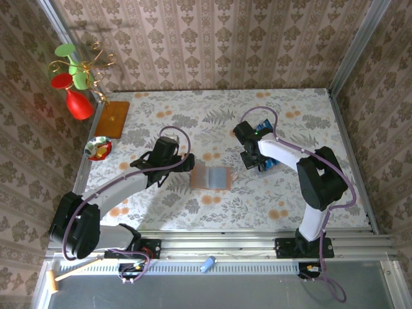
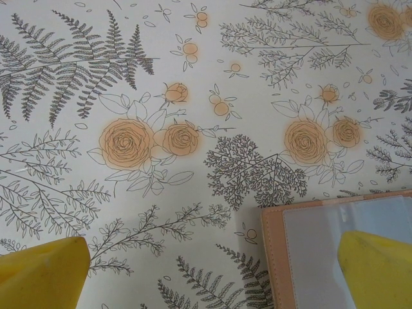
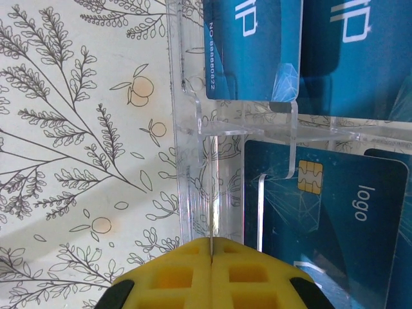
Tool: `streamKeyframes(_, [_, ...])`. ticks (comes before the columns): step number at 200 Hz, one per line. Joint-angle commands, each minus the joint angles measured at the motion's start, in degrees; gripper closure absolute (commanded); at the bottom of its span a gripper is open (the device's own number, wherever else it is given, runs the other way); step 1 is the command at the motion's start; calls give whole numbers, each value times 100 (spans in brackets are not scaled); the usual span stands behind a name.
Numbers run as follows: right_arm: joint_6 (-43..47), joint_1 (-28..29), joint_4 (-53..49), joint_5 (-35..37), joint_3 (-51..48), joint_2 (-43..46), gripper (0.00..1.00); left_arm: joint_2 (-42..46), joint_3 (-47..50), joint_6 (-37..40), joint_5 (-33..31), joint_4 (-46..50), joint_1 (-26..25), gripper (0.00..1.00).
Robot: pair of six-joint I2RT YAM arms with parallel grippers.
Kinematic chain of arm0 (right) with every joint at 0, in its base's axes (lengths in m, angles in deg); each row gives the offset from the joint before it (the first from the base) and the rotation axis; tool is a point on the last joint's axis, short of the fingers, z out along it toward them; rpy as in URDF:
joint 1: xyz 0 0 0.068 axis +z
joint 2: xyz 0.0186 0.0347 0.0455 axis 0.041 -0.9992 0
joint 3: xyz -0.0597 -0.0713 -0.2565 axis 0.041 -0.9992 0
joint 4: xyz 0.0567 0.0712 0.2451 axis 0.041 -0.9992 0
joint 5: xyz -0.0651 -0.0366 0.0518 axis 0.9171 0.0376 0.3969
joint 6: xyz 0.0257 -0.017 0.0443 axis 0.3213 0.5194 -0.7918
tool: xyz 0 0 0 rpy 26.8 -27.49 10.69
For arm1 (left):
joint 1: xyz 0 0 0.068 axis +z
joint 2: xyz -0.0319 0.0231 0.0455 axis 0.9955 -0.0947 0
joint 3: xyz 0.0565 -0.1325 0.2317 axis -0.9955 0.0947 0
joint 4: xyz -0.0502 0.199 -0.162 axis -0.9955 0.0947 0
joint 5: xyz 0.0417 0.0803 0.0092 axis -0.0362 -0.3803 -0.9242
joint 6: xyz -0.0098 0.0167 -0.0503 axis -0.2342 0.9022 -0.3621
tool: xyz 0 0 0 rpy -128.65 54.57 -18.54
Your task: Put the credit cards into the card holder
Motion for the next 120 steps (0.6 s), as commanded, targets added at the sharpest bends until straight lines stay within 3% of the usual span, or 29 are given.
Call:
streamKeyframes(1, [184,-8,-274,-84,213,193,100,-86,-142,102,70,19,34,0])
streamKeyframes(88, [144,156,-683,-462,616,977,100,-198,-386,249,115,248,36,0])
streamKeyframes(120, [-467,254,-264,-1404,448,1343,100,-335,-456,329,206,392,27,0])
